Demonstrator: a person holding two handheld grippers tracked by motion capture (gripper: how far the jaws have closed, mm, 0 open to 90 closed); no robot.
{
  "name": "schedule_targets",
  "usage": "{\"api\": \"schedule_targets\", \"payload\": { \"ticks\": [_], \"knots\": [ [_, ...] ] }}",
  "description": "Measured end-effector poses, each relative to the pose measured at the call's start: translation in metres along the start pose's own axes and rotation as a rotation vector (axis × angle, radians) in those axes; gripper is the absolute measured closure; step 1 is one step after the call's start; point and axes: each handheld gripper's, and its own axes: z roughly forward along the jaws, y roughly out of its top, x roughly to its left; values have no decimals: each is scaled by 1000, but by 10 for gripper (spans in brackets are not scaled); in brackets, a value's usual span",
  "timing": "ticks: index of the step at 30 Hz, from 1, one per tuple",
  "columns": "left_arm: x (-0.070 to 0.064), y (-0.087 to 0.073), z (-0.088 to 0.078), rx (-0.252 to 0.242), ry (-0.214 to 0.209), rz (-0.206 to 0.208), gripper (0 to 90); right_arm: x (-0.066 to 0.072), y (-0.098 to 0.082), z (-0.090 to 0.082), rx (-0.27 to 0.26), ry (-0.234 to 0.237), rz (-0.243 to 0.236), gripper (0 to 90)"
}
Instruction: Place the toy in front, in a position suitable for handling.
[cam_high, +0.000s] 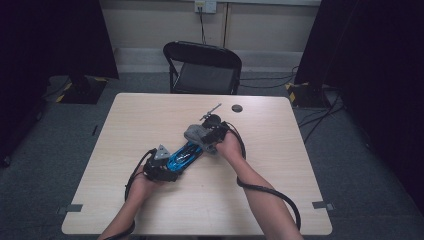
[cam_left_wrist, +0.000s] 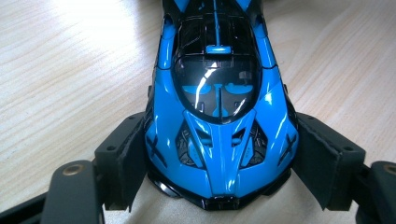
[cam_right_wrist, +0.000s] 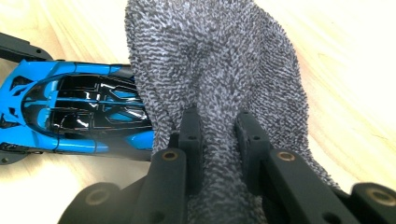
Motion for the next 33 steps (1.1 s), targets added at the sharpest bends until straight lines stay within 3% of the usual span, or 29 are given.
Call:
{"api": "schedule_targets", "payload": {
  "ticks": [20,26,33],
  "knots": [
    [0,0,0,0,1,0,247,-25,-19,-7,15,-59,48,758],
    [0,0,0,0,0,0,247,-34,-25,-19,-12,-59,79,758],
    [0,0,0,0,1,-1,247,-29,-22,-35,-43,-57,50,758]
  ]
}}
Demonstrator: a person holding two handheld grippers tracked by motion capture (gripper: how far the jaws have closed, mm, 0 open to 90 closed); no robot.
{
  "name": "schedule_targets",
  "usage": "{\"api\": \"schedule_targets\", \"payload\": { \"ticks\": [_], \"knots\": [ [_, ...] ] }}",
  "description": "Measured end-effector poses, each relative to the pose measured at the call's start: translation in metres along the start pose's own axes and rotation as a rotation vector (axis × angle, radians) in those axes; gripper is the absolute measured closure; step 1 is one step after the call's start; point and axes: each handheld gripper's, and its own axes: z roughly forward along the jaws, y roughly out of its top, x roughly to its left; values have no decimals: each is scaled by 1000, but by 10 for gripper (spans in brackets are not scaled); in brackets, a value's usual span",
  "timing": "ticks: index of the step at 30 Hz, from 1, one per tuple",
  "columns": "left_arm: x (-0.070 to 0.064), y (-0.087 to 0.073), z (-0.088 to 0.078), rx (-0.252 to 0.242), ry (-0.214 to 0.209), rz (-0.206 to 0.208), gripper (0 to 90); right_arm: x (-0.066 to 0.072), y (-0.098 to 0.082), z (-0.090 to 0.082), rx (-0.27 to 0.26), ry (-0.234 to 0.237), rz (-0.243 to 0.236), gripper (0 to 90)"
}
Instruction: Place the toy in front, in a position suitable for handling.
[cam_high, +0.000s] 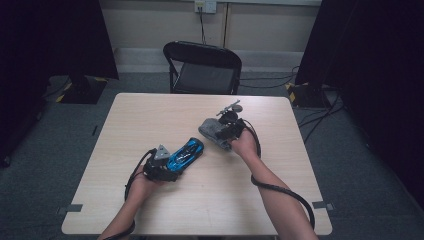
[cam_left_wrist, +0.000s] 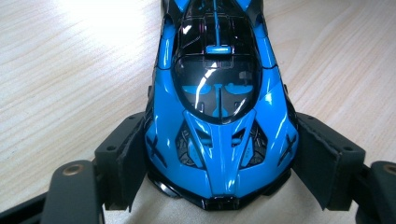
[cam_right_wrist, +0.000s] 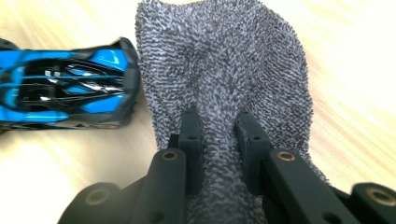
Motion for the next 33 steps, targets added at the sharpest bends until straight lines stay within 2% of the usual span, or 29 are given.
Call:
{"api": "schedule_targets", "payload": {
  "ticks": [7,13,18,19,20,23,24,25,26,33],
  "knots": [
    [0,0,0,0,2,3,247,20,7,-9,-18,34,-81,758],
    [0,0,0,1,0,3,247,41,13,-8,-21,95,-114,757],
    [0,0,0,1,1,4,247,59,16,-2,-21,140,-144,756],
    [0,0,0,0,-1,1,247,59,16,-2,-21,140,-144,756],
    [0,0,0,1,1,4,247,67,17,1,-15,150,-170,757],
    [0,0,0,1,1,4,247,75,17,4,-9,162,-190,757],
    [0,0,0,1,1,6,247,83,17,8,2,171,-206,756],
    [0,0,0,1,1,5,247,83,17,8,2,171,-206,756],
    [0,0,0,1,0,4,247,90,16,12,14,181,-219,756],
    [0,0,0,1,-1,1,247,107,15,26,49,197,-263,756]
  ]
}}
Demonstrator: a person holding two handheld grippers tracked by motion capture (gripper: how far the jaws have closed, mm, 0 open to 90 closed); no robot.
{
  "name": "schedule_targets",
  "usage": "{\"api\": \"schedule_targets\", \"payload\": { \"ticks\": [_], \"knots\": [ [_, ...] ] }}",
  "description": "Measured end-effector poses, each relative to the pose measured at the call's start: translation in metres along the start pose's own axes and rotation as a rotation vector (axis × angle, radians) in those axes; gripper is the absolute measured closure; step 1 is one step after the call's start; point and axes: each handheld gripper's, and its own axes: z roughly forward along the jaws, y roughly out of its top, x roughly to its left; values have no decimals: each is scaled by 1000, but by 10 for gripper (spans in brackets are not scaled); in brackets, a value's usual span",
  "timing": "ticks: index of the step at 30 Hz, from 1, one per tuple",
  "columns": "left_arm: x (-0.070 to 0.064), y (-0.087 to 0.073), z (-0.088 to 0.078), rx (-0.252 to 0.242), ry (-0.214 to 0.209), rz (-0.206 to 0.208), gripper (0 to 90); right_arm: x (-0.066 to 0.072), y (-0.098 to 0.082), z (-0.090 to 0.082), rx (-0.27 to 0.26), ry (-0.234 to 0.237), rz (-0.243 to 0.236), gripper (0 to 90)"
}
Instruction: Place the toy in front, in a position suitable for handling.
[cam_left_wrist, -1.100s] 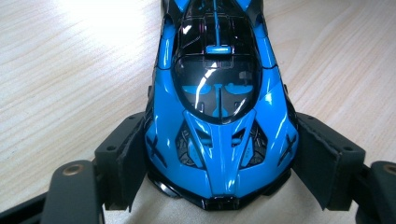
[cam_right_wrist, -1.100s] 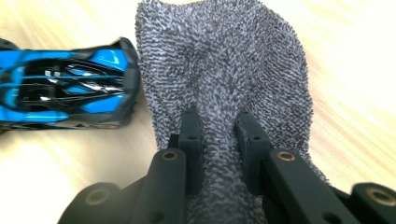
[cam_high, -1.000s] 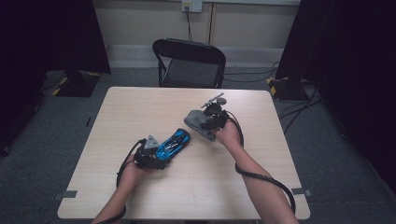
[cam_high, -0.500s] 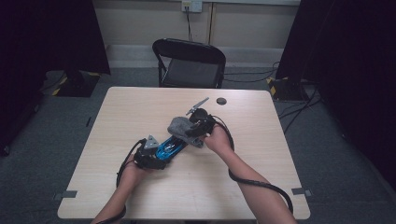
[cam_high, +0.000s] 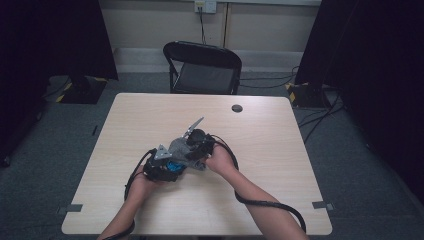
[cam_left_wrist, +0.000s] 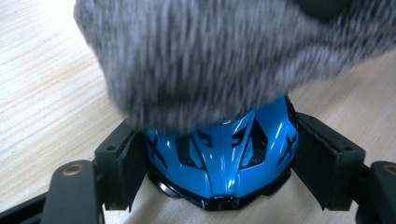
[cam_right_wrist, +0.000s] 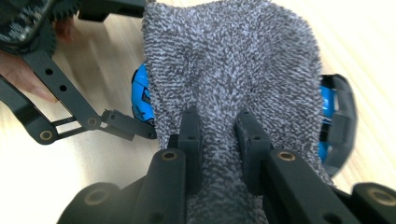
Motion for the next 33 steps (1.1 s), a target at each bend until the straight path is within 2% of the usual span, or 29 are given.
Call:
{"api": "schedule_targets", "payload": {
  "ticks": [9,16,24,33],
  "knots": [
    [0,0,0,0,0,0,247,11,5,7,16,35,-48,755],
    [0,0,0,0,1,0,247,13,6,2,50,45,-103,756],
    [0,0,0,1,1,1,247,9,2,-1,40,75,-106,755],
    [0,0,0,0,1,1,247,8,3,13,29,93,-65,754]
  ]
}}
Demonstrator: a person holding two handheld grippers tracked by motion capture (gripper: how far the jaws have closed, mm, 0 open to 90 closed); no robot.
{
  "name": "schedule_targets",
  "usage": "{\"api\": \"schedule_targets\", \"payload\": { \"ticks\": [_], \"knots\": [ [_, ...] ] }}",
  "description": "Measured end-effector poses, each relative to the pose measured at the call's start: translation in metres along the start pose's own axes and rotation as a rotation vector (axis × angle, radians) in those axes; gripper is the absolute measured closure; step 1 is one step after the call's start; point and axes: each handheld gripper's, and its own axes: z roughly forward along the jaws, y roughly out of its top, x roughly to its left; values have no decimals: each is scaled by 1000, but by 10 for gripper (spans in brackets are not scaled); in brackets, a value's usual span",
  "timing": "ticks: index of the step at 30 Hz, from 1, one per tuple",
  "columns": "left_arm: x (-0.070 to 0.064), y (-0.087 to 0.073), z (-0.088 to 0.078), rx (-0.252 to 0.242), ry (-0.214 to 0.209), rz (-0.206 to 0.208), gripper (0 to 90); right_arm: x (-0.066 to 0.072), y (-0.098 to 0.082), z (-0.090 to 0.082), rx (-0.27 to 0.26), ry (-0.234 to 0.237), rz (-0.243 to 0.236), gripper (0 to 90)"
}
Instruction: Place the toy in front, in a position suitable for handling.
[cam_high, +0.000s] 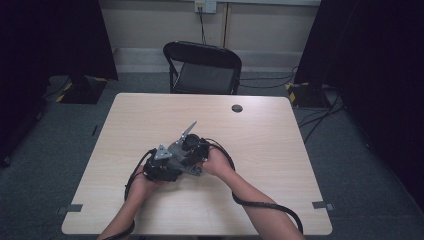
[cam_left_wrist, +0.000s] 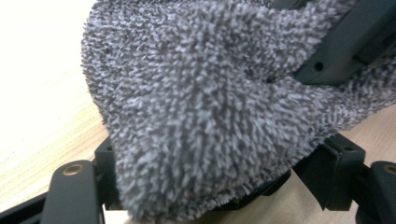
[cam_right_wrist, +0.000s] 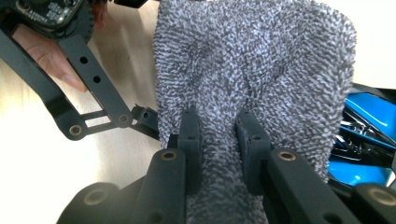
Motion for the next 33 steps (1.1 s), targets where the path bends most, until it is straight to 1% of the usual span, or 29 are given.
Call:
{"api": "schedule_targets", "payload": {
  "ticks": [2,5,9,10,12,13,15,17,19,21,22,23,24,25,26,31,32,33],
  "knots": [
    [0,0,0,-1,-1,0,247,-2,-1,0,-6,5,5,753],
    [0,0,0,-1,-1,0,247,-3,-1,-1,-7,1,11,753],
    [0,0,0,-1,-1,0,247,-6,-2,-3,-10,-9,17,753],
    [0,0,0,0,0,0,247,-7,-3,-4,-8,-22,20,753],
    [0,0,0,-1,-1,-1,247,-9,-3,-5,-10,-25,23,753],
    [0,0,0,0,0,-1,247,-13,-5,-7,-14,-27,43,753],
    [0,0,0,0,0,-1,247,-16,-7,-8,-20,-26,58,753],
    [0,0,0,-1,-1,0,247,-17,-7,-8,-23,-27,62,753],
    [0,0,0,-1,-1,0,247,-19,-8,-10,-17,-45,61,753],
    [0,0,0,-1,-1,0,247,-20,-8,-11,-15,-49,64,753],
    [0,0,0,-1,-1,-1,247,-24,-9,-12,-11,-60,79,753],
    [0,0,0,-1,-1,-1,247,-24,-9,-12,-11,-60,79,753],
    [0,0,0,-1,-1,-1,247,-28,-9,-13,-13,-62,94,753],
    [0,0,0,-1,-1,-1,247,-28,-9,-13,-13,-62,94,753],
    [0,0,0,-1,-1,-1,247,-30,-10,-14,-13,-66,105,753],
    [0,0,0,-1,-1,-1,247,-34,-11,-15,-10,-77,117,753],
    [0,0,0,-1,-1,-1,247,-37,-12,-17,-6,-90,121,753],
    [0,0,0,-1,-1,-1,247,-38,-13,-18,-6,-94,124,753]
  ]
}}
